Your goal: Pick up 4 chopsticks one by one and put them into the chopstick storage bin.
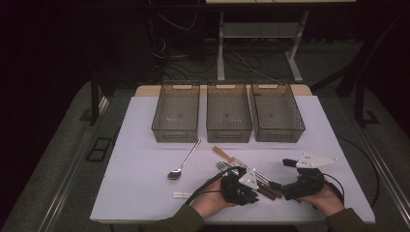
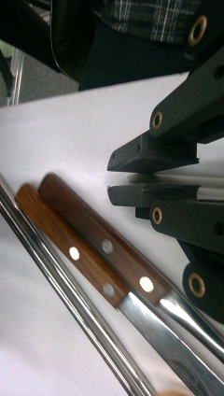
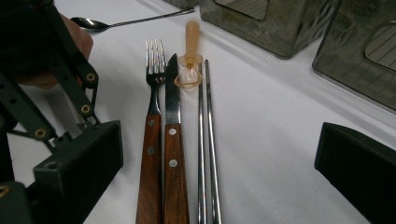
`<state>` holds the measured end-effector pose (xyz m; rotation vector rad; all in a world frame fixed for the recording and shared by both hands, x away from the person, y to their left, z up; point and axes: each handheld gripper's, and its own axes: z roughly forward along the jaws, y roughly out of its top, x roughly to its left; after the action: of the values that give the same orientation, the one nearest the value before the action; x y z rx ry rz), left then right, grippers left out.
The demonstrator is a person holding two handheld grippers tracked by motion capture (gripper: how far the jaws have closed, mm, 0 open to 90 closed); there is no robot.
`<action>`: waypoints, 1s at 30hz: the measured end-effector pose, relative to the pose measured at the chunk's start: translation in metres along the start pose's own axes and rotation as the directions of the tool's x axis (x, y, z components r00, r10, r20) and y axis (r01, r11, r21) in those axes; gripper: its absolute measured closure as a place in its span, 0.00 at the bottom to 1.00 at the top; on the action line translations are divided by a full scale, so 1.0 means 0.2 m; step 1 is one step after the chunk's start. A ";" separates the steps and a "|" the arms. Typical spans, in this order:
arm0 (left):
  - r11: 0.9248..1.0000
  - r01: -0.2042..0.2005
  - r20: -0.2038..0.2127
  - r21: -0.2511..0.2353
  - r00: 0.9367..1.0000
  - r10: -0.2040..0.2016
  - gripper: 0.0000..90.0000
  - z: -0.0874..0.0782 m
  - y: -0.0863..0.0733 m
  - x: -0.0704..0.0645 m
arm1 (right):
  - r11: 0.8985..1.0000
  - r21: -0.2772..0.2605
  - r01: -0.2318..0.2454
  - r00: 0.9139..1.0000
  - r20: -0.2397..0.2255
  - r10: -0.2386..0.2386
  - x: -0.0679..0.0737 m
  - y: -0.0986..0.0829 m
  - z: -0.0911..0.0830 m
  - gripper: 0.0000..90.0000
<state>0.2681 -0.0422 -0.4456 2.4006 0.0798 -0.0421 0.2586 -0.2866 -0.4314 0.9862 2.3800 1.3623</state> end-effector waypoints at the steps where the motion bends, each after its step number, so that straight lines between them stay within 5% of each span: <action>1: 1.000 0.006 -0.004 -0.005 1.000 -0.006 0.91 0.00 0.00 0.00 | 1.000 0.003 0.001 1.000 0.000 -0.001 0.00 0.00 0.00 0.01; 8: 1.000 0.019 -0.033 0.002 0.999 -0.019 0.91 -0.03 -0.03 0.04 | 1.000 0.001 0.001 1.000 0.002 -0.001 0.00 0.00 0.00 0.01; 13: 0.998 0.067 -0.068 -0.018 0.995 -0.068 0.91 -0.06 -0.06 0.07 | 1.000 -0.001 -0.006 1.000 0.003 0.006 0.00 0.00 0.00 0.01; 14: 0.999 0.051 -0.071 -0.001 0.996 -0.051 0.91 -0.07 -0.06 0.08 | 1.000 -0.004 -0.008 1.000 0.003 0.008 0.00 0.00 0.00 0.01; 15: 0.997 0.079 -0.078 -0.023 0.994 -0.081 0.91 -0.06 -0.07 0.08 | 1.000 -0.004 -0.007 1.000 0.003 0.007 0.00 0.00 0.00 0.01; 20: 0.998 0.059 -0.072 0.000 0.996 -0.058 0.90 -0.07 -0.07 0.09 | 1.000 -0.001 -0.007 1.000 0.001 0.008 0.00 0.00 0.00 0.01; 21: 0.995 0.094 -0.074 -0.033 0.993 -0.096 0.90 -0.07 -0.07 0.08 | 1.000 -0.001 -0.010 1.000 0.002 0.010 0.00 0.00 0.00 0.01; 24: 0.996 0.089 -0.072 -0.027 0.993 -0.090 0.88 -0.09 -0.08 0.10 | 1.000 -0.002 -0.010 1.000 0.000 0.010 0.00 0.00 -0.01 0.01; 30: 0.988 0.133 -0.079 -0.084 0.987 -0.140 0.81 -0.15 -0.10 0.11 | 1.000 -0.005 -0.006 1.000 0.000 0.006 0.00 0.00 0.00 0.01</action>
<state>0.2895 -0.0060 -0.4386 2.3147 0.2807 -0.0004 0.2580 -0.2869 -0.4307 0.9924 2.3751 1.3695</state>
